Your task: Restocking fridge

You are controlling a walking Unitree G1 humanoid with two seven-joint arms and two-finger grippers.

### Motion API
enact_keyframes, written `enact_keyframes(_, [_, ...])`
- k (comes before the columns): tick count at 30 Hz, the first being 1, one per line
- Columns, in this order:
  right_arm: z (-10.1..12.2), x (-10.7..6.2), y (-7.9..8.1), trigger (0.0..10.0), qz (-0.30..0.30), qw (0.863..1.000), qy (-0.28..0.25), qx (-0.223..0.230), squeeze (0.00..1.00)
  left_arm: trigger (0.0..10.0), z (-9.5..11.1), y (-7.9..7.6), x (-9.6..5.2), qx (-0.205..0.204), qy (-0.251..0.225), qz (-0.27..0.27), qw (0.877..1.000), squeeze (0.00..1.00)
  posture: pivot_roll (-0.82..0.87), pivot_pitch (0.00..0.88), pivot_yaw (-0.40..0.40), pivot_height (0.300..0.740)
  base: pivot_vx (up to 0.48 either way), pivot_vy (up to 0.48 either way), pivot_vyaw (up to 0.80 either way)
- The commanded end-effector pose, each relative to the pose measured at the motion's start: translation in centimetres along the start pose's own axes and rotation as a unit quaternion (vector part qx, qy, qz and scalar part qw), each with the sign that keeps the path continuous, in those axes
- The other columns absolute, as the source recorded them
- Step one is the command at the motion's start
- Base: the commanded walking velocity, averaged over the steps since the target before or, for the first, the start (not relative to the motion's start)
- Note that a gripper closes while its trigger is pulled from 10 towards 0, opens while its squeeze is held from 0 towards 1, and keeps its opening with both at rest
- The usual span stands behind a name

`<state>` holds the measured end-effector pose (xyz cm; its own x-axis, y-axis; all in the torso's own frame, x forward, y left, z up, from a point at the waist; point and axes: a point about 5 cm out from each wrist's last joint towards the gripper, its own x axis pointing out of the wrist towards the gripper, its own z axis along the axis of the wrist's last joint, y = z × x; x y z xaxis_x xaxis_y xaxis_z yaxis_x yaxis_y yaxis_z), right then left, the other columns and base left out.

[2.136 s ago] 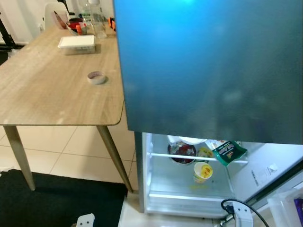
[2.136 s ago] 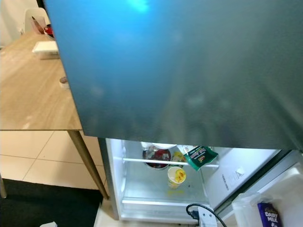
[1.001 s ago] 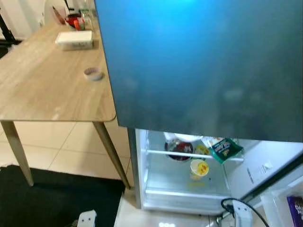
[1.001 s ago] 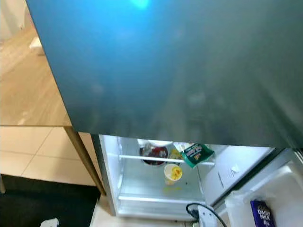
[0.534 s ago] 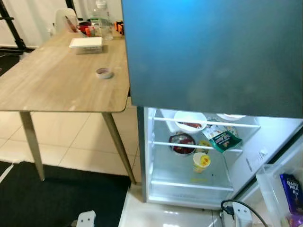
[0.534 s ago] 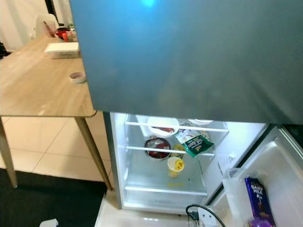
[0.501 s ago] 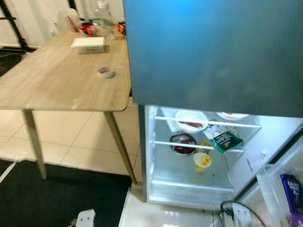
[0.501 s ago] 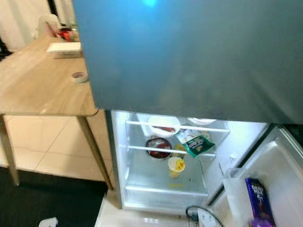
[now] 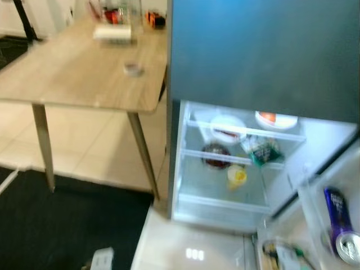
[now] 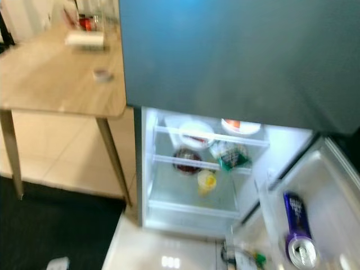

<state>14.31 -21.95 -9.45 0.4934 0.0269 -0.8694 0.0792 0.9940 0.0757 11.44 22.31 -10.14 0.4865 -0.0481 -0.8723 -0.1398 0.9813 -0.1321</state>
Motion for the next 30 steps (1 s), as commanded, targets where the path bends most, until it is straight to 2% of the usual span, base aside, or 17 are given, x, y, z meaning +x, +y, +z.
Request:
enact_keyframes(1, [-0.4, -0.1, -0.3, 10.0, -0.004, 1.0, 0.009, -0.002, 0.0, 10.0, -1.2, 0.1, -0.2, 0.004, 0.024, 0.0, 1.0, 0.0, 0.0, 0.0, -0.057, 0.74, -0.341, 0.0, -0.68])
enact_keyframes(15, [-0.4, -0.2, -0.5, 10.0, -0.007, 1.0, 0.012, -0.004, 0.0, 10.0, -1.1, 0.2, -0.2, 0.008, 0.024, -0.001, 1.0, 0.0, 0.0, 0.0, -0.054, 0.74, -0.337, 0.0, -0.69])
enact_keyframes(20, [-0.5, -0.4, -1.4, 10.0, -0.014, 1.0, 0.01, 0.004, 0.0, 10.0, -1.1, 0.1, -0.2, 0.007, 0.025, -0.001, 1.0, 0.0, 0.0, 0.0, -0.056, 0.74, -0.32, 0.0, 0.0])
enact_keyframes(30, [-0.5, -0.5, -1.6, 10.0, -0.015, 1.0, 0.009, 0.004, 0.0, 10.0, -1.1, 0.1, -0.2, 0.005, 0.024, 0.0, 1.0, 0.0, 0.0, 0.0, -0.058, 0.74, -0.23, 0.0, 0.0])
